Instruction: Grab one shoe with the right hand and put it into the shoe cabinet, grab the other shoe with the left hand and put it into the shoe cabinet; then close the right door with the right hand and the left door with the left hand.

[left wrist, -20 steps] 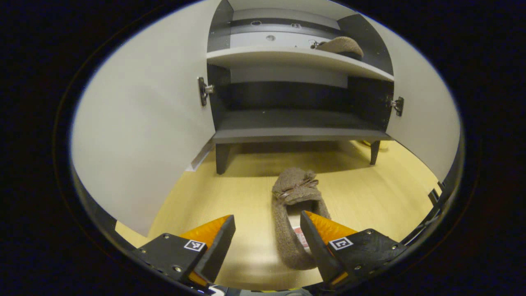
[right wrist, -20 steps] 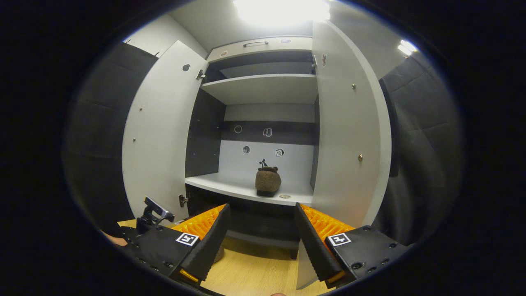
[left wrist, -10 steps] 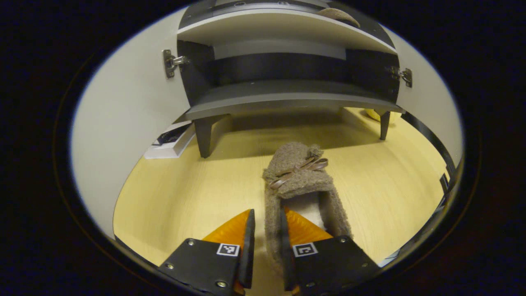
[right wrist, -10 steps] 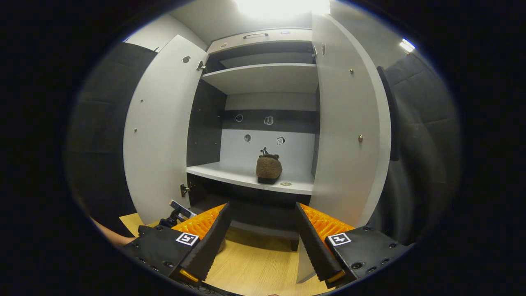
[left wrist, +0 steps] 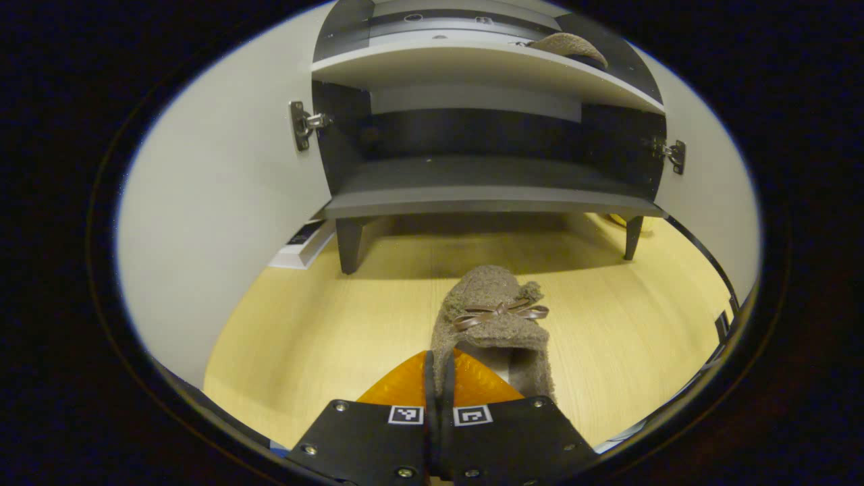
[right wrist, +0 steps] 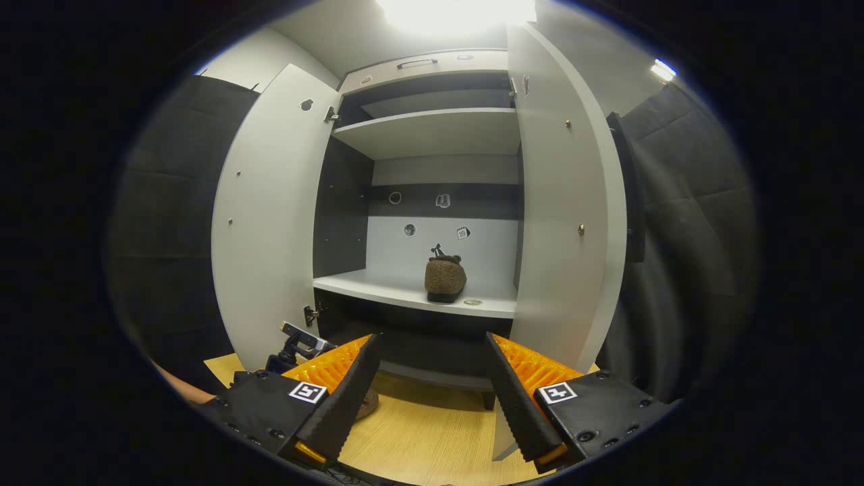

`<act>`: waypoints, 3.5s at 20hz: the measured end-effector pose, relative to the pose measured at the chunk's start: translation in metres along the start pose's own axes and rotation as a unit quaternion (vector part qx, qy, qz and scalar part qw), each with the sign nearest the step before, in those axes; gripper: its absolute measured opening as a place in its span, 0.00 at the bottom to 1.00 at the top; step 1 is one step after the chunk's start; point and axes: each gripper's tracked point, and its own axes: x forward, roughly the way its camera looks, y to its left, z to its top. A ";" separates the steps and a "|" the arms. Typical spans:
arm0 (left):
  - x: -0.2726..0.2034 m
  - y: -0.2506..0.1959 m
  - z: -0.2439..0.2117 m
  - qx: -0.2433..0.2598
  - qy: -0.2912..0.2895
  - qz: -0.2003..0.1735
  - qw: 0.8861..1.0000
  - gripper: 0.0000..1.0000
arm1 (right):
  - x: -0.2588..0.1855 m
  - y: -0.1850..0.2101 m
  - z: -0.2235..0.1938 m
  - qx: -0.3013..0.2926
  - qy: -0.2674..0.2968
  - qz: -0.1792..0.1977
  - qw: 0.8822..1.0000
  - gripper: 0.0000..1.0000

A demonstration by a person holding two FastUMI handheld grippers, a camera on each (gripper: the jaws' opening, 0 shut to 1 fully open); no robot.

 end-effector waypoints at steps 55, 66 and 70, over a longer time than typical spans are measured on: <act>0.012 0.029 0.420 -0.038 -0.176 -0.046 0.983 1.00 | 0.022 0.032 -0.018 0.019 0.017 0.023 0.999 0.98; -0.146 0.016 0.380 -0.007 -0.278 -0.042 0.960 1.00 | -0.025 0.025 0.016 0.012 -0.023 0.007 1.000 0.98; -0.181 0.025 0.354 -0.009 -0.291 -0.031 0.956 1.00 | -0.038 0.027 0.029 0.009 -0.034 0.007 0.999 0.98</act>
